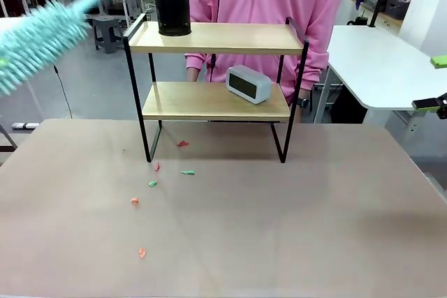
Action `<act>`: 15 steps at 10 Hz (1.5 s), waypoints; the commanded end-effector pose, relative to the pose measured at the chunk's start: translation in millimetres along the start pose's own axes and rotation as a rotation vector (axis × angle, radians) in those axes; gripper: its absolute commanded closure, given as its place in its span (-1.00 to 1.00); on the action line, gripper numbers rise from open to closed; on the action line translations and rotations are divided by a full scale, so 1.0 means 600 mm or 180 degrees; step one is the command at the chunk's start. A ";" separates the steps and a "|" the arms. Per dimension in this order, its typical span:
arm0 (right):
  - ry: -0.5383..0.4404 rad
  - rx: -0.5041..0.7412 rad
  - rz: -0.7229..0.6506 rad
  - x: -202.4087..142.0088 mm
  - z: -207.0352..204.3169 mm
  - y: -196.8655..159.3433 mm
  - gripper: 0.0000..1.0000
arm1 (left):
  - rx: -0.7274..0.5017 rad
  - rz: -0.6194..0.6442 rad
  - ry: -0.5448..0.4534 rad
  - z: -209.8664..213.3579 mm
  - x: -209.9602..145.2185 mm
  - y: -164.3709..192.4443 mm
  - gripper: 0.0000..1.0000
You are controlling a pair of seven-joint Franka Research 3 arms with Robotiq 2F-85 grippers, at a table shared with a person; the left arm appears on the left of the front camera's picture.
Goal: Clean the shelf.
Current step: Hand the Duster back to the human.
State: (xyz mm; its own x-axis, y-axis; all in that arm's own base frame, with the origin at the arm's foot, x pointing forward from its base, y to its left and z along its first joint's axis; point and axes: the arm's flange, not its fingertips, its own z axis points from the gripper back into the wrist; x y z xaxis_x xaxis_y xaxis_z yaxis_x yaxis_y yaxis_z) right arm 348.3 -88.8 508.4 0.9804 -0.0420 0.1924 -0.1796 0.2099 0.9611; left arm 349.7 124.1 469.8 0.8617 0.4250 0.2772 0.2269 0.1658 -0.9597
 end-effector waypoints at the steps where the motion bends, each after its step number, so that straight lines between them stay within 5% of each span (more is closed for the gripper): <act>1: 0.0015 0.0029 0.0083 0.003 0.005 0.003 -1.00 | 0.0645 0.0610 -0.0096 -0.016 0.029 0.005 1.00; 15: 0.0015 0.0029 0.0083 0.003 0.005 0.003 -1.00 | 0.0663 0.0623 -0.0097 -0.034 0.028 0.037 1.00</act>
State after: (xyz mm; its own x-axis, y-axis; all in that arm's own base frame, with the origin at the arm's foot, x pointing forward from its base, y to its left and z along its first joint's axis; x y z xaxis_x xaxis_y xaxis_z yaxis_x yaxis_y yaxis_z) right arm 348.2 -88.9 508.4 0.9803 -0.0416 0.1932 -0.1805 0.2096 0.9610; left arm 381.4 115.1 453.5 0.8655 0.4955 0.0734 -0.0596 0.2472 -0.9671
